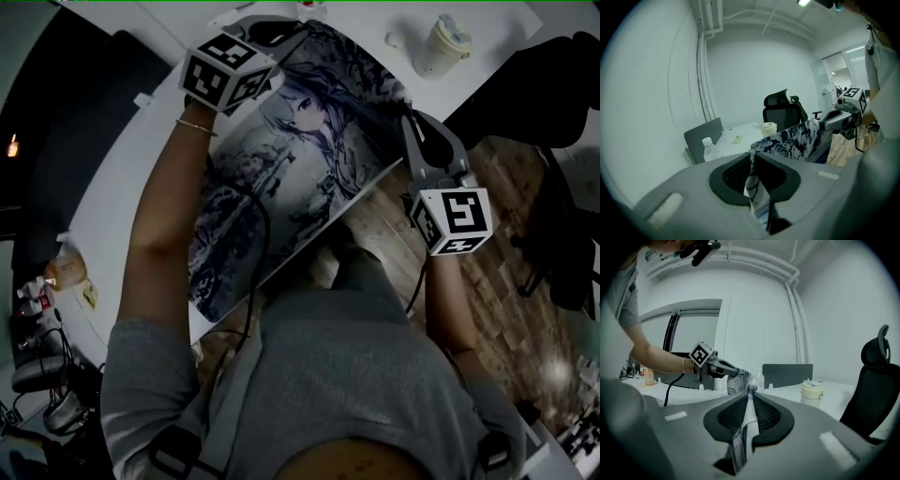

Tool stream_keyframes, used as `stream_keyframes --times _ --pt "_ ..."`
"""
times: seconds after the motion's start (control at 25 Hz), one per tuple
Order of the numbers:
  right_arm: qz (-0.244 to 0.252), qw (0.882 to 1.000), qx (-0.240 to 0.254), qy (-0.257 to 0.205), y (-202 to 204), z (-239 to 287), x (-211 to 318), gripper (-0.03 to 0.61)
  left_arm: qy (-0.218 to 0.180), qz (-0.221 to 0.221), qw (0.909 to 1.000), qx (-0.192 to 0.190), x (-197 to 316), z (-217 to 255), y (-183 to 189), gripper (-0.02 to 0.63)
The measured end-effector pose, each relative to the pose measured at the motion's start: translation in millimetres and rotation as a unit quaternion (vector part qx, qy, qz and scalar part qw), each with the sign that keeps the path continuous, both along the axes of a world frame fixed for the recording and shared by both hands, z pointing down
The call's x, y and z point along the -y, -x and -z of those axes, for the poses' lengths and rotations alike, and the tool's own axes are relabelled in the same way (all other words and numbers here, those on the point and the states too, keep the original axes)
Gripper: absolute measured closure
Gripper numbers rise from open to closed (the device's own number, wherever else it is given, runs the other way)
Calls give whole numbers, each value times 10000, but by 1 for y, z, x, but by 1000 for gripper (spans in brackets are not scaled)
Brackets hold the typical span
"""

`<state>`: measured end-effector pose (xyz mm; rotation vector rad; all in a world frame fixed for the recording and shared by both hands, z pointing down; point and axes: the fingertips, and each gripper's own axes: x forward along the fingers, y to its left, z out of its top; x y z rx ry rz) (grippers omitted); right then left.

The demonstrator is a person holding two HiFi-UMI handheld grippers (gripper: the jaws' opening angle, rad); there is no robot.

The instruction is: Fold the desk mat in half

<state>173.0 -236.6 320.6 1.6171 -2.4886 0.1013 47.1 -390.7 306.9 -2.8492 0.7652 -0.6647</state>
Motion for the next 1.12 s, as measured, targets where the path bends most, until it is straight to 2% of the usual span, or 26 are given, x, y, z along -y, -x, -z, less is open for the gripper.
stream_keyframes --times 0.36,0.52,0.6,0.84,1.12 --pt "255 9996 -51 -96 62 7 -58 541 -278 4 9996 64 -57 3 70 560" --pt "512 9987 28 -70 93 2 -80 540 -372 70 9985 394 -81 -5 106 560" --pt "601 9982 90 -10 109 -3 -92 540 -356 112 9979 529 -93 -14 126 560" --pt "885 9956 217 211 156 -18 -125 540 -205 322 9980 500 -124 -33 175 560" --pt "1236 9915 126 392 206 -36 -158 540 -16 555 9969 564 -156 -56 224 560"
